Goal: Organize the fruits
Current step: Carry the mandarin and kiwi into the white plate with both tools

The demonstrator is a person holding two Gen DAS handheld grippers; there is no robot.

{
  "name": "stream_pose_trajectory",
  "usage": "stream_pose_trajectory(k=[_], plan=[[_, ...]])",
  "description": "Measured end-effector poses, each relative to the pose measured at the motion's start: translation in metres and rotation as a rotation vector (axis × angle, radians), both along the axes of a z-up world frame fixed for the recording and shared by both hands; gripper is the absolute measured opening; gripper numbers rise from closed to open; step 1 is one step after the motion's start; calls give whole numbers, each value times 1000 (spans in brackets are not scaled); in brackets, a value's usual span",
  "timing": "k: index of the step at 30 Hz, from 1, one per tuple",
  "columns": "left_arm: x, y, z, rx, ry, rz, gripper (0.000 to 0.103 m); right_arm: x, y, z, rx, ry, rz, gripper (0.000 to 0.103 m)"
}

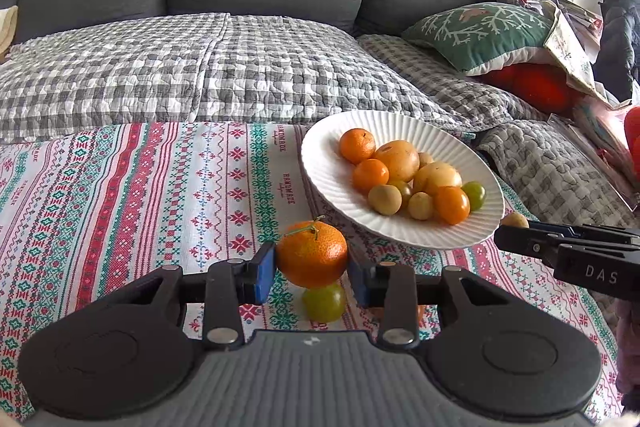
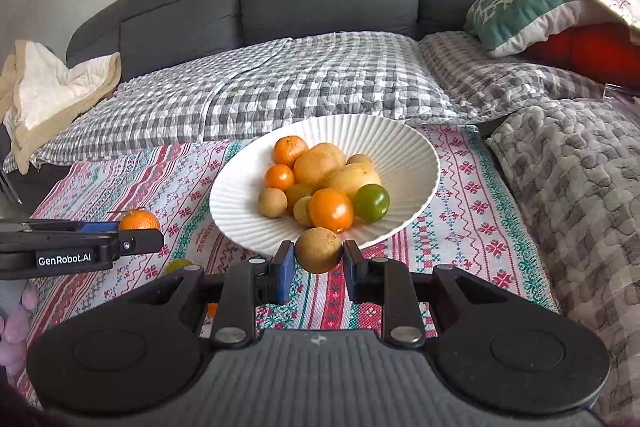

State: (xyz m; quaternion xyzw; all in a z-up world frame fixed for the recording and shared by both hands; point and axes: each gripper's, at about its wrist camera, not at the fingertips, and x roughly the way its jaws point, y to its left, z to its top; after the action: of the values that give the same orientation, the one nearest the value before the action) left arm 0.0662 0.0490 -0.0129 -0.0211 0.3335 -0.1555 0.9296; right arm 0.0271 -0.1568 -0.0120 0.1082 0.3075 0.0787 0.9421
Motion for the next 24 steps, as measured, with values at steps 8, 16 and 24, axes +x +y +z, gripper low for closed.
stream_pose_trajectory(k=[8, 16, 24], plan=[[5, -32, 2, -2, -8, -72, 33, 10, -25, 1, 16, -10, -55, 23], [17, -64, -1, -6, 10, -132, 33, 25, -38, 1, 23, -15, -60, 23], [32, -83, -11, -7, 40, -147, 33, 50, -47, -5, 43, -8, -41, 23]])
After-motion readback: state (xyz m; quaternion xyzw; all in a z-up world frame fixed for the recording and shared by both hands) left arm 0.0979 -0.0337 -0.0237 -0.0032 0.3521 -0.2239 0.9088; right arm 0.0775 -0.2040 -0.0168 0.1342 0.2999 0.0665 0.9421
